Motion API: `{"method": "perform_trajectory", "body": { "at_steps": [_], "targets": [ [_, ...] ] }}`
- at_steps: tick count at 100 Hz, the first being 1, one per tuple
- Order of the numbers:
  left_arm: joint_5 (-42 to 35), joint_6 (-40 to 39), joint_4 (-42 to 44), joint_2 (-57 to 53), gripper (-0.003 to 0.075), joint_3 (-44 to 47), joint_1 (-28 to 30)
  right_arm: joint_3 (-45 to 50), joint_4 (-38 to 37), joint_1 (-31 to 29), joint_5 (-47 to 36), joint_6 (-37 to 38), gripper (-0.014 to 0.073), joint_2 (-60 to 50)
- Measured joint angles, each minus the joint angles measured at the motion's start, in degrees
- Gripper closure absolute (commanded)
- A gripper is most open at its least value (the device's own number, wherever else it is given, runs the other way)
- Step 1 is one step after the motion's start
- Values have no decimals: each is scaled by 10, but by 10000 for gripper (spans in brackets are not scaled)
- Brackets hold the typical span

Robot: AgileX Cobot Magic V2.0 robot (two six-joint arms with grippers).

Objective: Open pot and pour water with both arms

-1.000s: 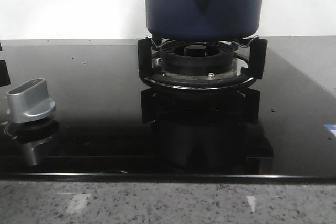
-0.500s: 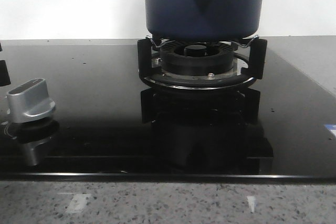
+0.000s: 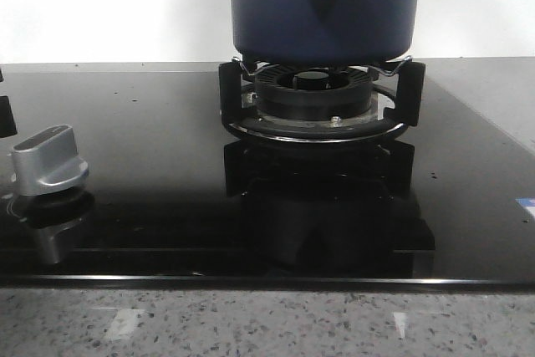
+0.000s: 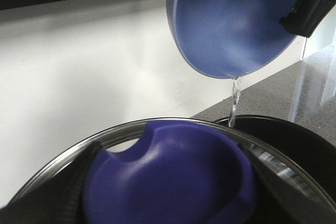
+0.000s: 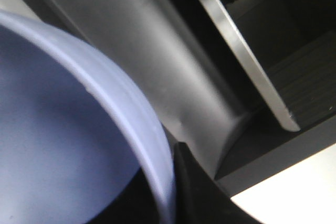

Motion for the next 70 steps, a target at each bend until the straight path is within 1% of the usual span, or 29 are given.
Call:
{"method": "perform_trajectory", "body": {
  "at_steps": [9,26,49,70],
  "targets": [
    [0,0,0,0,405,0,0,0,-13,0,-2,0,648,0],
    [0,0,0,0,405,0,0,0,-63,0,-14,0,648,0],
    [0,0,0,0,405,0,0,0,-98,18,-29,0,648,0],
    [0,0,0,0,405,0,0,0,-97,27,-37,0,649,0]
  ]
}}
